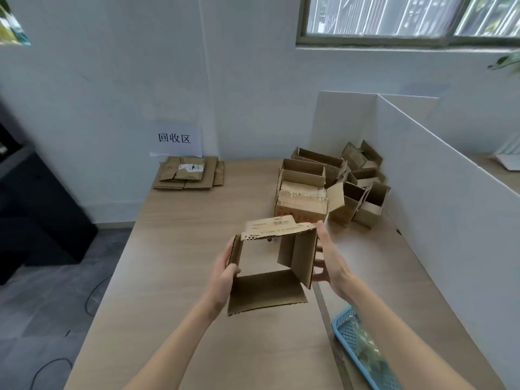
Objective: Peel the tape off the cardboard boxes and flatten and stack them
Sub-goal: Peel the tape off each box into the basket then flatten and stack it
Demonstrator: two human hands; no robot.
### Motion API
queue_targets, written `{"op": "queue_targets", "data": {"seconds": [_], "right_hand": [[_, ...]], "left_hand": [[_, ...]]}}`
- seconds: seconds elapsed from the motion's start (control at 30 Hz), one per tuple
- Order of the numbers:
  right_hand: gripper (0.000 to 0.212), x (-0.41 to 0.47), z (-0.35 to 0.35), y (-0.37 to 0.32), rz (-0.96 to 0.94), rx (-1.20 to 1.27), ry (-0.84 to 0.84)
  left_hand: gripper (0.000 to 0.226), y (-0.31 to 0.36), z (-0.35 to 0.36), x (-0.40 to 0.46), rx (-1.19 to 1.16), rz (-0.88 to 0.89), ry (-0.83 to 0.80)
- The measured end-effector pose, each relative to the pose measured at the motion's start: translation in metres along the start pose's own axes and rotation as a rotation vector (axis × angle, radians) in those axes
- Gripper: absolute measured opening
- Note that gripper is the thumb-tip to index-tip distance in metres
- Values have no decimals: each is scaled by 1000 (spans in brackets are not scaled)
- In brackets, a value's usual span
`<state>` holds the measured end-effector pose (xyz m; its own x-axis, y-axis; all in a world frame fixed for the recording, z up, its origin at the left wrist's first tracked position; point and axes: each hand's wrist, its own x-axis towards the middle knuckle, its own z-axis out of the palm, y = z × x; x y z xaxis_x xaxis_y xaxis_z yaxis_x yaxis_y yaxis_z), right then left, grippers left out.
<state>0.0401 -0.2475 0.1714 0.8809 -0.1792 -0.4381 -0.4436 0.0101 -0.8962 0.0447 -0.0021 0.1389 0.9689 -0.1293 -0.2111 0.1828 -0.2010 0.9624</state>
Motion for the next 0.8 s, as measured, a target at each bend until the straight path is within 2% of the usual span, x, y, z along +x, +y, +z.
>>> {"op": "queue_targets", "data": {"seconds": [0.1, 0.23, 0.4, 0.47, 0.53, 0.6, 0.67, 0.73, 0.8], "right_hand": [[83, 4, -11, -21, 30, 149, -2], [59, 16, -33, -2, 100, 372, -93], [41, 22, -27, 97, 284, 232, 59], [41, 25, -22, 140, 351, 214, 74], [29, 32, -22, 180, 335, 78, 103], [42, 38, -21, 216, 260, -223, 119], [54, 39, -15, 235, 194, -472, 92], [56, 43, -6, 247, 133, -608, 75], [50, 49, 2, 260, 103, -706, 60]], "left_hand": [[68, 2, -4, -7, 281, 160, -63], [75, -35, -10, -15, 751, 353, -305], [79, -117, -5, -34, 1088, 417, -411], [83, -146, 3, -39, 1178, 361, -458], [89, -169, 10, -44, 1237, 347, -502], [94, -190, 10, -46, 1287, 369, -528], [87, -213, 7, -45, 1377, 361, -551], [74, -236, 4, -43, 1331, 344, -553], [74, -251, 6, -34, 1244, 231, -525]]}}
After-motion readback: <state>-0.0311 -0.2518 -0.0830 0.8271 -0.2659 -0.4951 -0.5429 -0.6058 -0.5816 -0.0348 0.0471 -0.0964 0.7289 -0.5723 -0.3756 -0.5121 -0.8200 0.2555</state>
